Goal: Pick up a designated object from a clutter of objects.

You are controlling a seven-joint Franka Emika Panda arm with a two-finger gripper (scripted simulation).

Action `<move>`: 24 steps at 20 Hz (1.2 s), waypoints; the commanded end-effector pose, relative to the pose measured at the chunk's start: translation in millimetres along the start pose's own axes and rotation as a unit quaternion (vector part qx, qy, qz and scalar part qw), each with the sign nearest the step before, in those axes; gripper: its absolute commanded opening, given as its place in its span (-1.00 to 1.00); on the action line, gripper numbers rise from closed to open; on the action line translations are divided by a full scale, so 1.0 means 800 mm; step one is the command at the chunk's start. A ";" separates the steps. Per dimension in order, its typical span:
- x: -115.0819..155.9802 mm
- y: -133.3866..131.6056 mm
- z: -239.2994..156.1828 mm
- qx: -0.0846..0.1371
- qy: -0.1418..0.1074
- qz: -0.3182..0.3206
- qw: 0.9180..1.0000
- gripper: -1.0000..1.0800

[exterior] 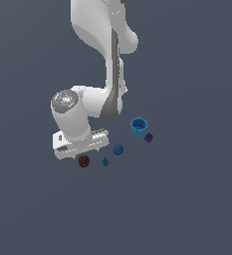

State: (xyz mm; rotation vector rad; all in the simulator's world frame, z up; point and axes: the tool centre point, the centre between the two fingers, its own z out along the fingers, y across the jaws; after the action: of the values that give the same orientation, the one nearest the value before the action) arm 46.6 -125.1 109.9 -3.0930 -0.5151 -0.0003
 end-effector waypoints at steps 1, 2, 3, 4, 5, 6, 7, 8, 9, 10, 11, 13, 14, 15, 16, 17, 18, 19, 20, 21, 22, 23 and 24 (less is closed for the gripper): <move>-0.005 0.012 0.017 -0.001 0.000 -0.008 1.000 0.92; -0.008 0.016 0.022 -0.002 0.000 -0.010 1.000 0.92; -0.009 0.019 0.027 -0.002 0.000 -0.012 1.000 0.92; -0.011 0.022 0.030 -0.002 0.000 -0.014 1.000 0.92; -0.012 0.024 0.033 -0.003 0.000 -0.015 1.000 0.92; -0.013 0.026 0.036 -0.003 0.000 -0.016 1.000 0.92; -0.014 0.027 0.038 -0.003 -0.001 -0.017 1.000 0.92; -0.014 0.028 0.039 -0.003 -0.001 -0.017 1.000 0.92; -0.015 0.028 0.039 -0.003 -0.001 -0.017 1.000 0.92; -0.015 0.027 0.038 -0.003 -0.001 -0.016 1.000 0.92; -0.015 0.027 0.038 -0.003 -0.001 -0.016 1.000 0.92; -0.015 0.027 0.042 -0.003 -0.001 -0.016 1.000 0.92; -0.015 0.027 0.045 -0.003 -0.001 -0.016 1.000 0.92; -0.015 0.027 0.048 -0.003 -0.001 -0.016 1.000 0.92; -0.015 0.027 0.053 -0.003 -0.001 -0.016 1.000 0.92; -0.015 0.027 0.058 -0.003 -0.001 -0.016 1.000 0.92; -0.016 0.027 0.065 -0.003 -0.001 -0.016 1.000 0.92; -0.016 0.027 0.072 -0.003 -0.001 -0.017 1.000 0.92; -0.016 0.027 0.078 -0.003 -0.001 -0.017 1.000 0.92; -0.016 0.027 0.084 -0.003 -0.001 -0.017 1.000 0.92; -0.016 0.027 0.089 -0.003 -0.001 -0.017 1.000 0.92; -0.016 0.028 0.093 -0.003 -0.001 -0.017 1.000 0.92; -0.016 0.028 0.097 -0.003 -0.001 -0.017 1.000 0.92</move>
State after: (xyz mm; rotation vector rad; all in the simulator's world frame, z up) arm 41.3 -149.6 37.3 -3.0891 -0.5685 0.0021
